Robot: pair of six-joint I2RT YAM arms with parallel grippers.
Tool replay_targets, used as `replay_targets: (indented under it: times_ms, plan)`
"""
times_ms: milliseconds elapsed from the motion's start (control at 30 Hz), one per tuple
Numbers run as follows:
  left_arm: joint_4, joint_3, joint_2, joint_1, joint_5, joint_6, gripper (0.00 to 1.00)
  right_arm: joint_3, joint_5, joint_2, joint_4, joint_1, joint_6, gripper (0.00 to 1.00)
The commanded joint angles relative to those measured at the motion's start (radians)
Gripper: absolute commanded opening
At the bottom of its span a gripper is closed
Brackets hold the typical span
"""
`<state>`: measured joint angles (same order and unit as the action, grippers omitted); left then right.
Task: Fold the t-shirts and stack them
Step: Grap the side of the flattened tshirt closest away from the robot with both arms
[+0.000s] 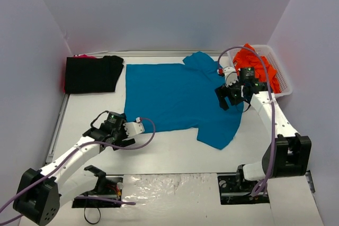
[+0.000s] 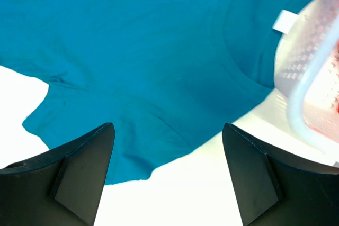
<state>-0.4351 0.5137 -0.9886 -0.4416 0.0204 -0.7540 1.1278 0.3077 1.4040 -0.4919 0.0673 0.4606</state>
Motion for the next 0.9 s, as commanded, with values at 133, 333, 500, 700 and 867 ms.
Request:
replay_targets:
  times_ms: [133,333,500,700,867]
  plan:
    - [0.192,-0.049,0.008,-0.012,-0.036,-0.002,0.88,-0.002,0.071,-0.013,-0.010,-0.063,-0.033,0.79]
    - [0.298,-0.080,-0.051,-0.020,-0.051,-0.008,0.87,0.009,0.119,0.003,-0.016,-0.116,-0.036,0.78]
    - [0.377,-0.081,-0.119,-0.026,-0.079,-0.016,0.87,0.000,0.142,0.006,-0.016,-0.138,-0.030,0.78]
    - [0.398,-0.044,-0.214,-0.035,-0.096,-0.021,0.78,0.000,0.149,0.015,-0.016,-0.147,-0.030,0.78]
    - [0.352,-0.009,-0.240,-0.046,-0.076,-0.007,0.51,-0.008,0.148,0.007,-0.014,-0.150,-0.023,0.78]
